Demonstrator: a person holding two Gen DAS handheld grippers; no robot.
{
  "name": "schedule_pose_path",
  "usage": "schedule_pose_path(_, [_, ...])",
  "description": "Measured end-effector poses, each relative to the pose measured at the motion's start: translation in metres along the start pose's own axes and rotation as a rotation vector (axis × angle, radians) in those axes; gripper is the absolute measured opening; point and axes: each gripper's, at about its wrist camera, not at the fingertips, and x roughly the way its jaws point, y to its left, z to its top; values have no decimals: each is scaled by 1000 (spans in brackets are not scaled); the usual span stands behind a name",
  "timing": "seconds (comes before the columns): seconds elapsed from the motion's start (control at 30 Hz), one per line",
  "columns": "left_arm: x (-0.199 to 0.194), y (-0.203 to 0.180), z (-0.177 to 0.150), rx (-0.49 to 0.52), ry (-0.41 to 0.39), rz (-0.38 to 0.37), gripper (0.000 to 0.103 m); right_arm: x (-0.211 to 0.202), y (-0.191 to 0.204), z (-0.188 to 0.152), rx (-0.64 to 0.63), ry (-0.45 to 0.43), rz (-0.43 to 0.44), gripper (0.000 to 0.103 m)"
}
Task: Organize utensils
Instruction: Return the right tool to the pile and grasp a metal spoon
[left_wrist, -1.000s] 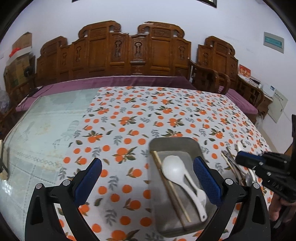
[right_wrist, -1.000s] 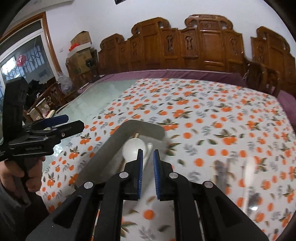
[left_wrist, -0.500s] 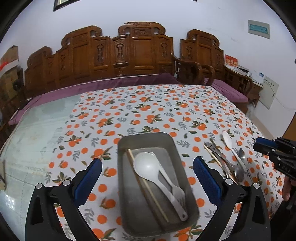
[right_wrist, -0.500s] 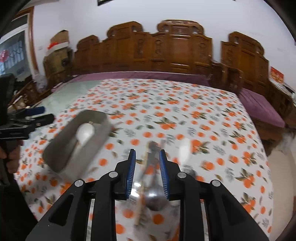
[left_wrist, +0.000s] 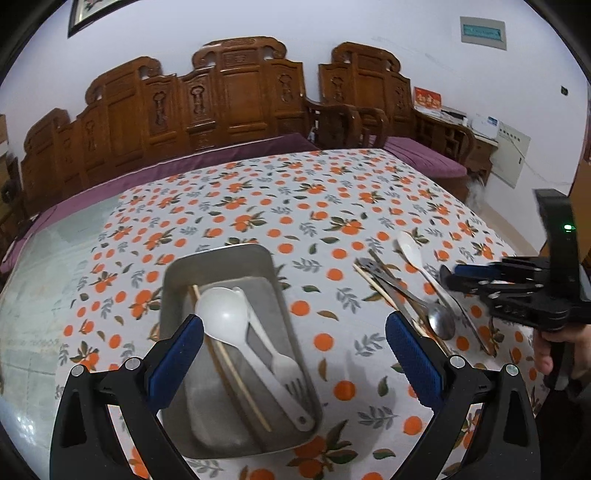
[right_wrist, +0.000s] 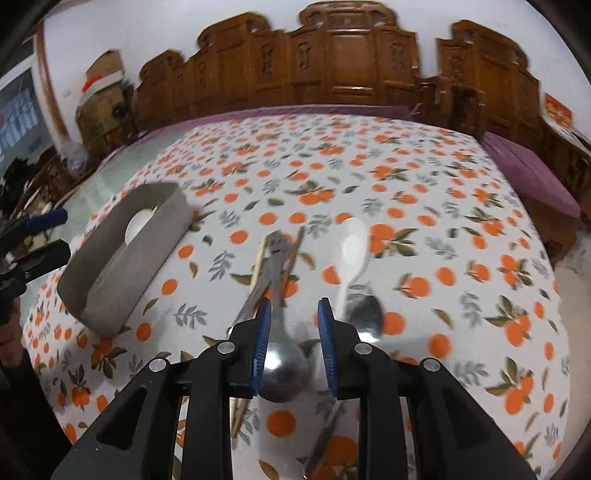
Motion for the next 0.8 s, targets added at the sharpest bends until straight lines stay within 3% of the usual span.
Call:
schedule_pose_path(0.33, [6, -21, -7, 28, 6, -16, 95, 37, 8, 1, -29, 106, 6, 28])
schedule_pose_path(0.8, [9, -33, -11, 64, 17, -28, 95, 48, 7, -5, -74, 167, -99, 28])
